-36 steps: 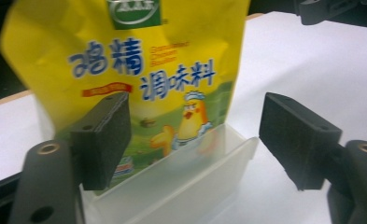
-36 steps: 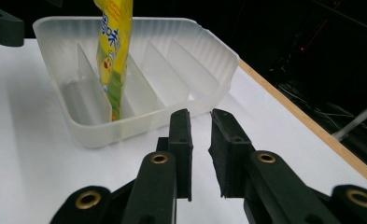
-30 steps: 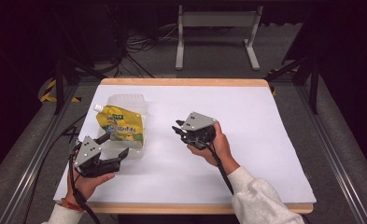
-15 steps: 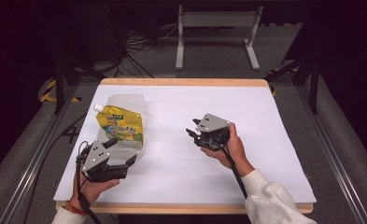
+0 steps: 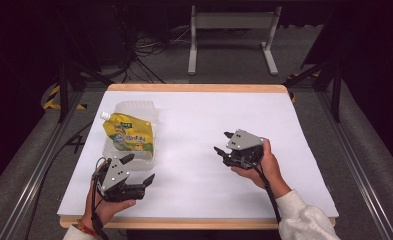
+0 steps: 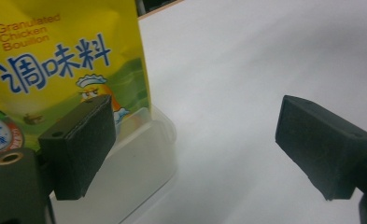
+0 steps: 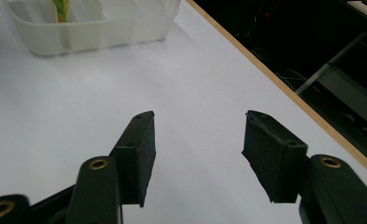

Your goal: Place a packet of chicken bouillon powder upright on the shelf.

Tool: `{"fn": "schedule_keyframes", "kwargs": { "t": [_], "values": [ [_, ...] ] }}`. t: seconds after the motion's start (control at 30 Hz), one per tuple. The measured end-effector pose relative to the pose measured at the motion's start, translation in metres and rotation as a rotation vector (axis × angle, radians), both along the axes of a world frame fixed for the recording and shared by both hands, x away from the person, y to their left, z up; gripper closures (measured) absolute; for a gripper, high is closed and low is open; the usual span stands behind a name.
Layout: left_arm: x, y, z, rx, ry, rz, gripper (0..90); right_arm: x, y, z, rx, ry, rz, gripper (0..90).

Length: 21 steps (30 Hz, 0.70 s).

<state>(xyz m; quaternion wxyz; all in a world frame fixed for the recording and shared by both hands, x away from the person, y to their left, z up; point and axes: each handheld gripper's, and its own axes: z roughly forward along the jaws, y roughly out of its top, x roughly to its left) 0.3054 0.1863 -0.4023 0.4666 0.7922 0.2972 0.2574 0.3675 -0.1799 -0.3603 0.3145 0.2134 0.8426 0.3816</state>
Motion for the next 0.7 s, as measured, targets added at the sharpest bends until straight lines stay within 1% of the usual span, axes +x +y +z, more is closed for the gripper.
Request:
{"fn": "schedule_keyframes", "kwargs": {
  "t": [0.03,0.07,0.13,0.17,0.2,0.27,0.3,0.4,0.43,0.47,0.5,0.53,0.6,0.63,0.67,0.7],
  "values": [
    [-0.001,-0.001,-0.001,0.002,0.005,-0.007,12.3,-0.002,-0.002,-0.001,-0.004,-0.002,0.001,42.2],
    [-0.001,-0.002,-0.001,-0.006,0.006,-0.01,12.3,-0.002,-0.002,-0.001,-0.004,-0.002,0.001,42.2],
    [-0.003,-0.006,-0.003,0.013,0.009,-0.02,12.1,-0.007,-0.006,-0.002,-0.015,-0.003,0.0,40.6],
    [-0.005,-0.008,-0.004,0.017,0.007,-0.028,12.1,-0.011,-0.011,-0.004,-0.027,-0.006,0.007,39.1],
    [-0.006,-0.01,-0.004,0.015,0.013,-0.033,12.1,-0.013,-0.012,-0.004,-0.031,-0.006,0.006,38.7],
    [-0.007,-0.011,-0.005,0.02,0.011,-0.038,12.1,-0.015,-0.014,-0.006,-0.035,-0.005,0.003,37.8],
    [-0.008,-0.013,-0.005,0.027,0.01,-0.043,12.1,-0.019,-0.019,-0.008,-0.05,-0.006,0.001,36.0],
    [-0.011,-0.017,-0.007,0.032,0.013,-0.064,12.2,-0.022,-0.025,-0.013,-0.051,0.001,-0.005,35.2],
    [-0.011,-0.017,-0.007,0.032,0.013,-0.064,12.2,-0.022,-0.025,-0.013,-0.051,0.001,-0.005,35.2],
    [-0.012,-0.02,-0.009,0.039,0.019,-0.079,12.3,-0.025,-0.032,-0.018,-0.047,0.014,-0.013,33.5],
    [-0.012,-0.02,-0.009,0.039,0.019,-0.079,12.2,-0.025,-0.034,-0.019,-0.048,0.015,-0.014,33.1],
    [-0.014,-0.023,-0.011,0.048,0.02,-0.088,12.3,-0.026,-0.037,-0.021,-0.043,0.017,-0.016,32.5],
    [-0.015,-0.024,-0.012,0.05,0.024,-0.091,12.3,-0.028,-0.043,-0.024,-0.041,0.03,-0.023,30.6],
    [-0.016,-0.027,-0.014,0.052,0.034,-0.102,12.3,-0.029,-0.046,-0.026,-0.041,0.033,-0.028,30.1],
    [-0.016,-0.027,-0.014,0.052,0.034,-0.102,12.3,-0.029,-0.046,-0.026,-0.041,0.033,-0.028,30.1],
    [-0.016,-0.029,-0.016,0.068,0.036,-0.107,12.3,-0.03,-0.048,-0.026,-0.039,0.034,-0.032,29.5]
  ]
}}
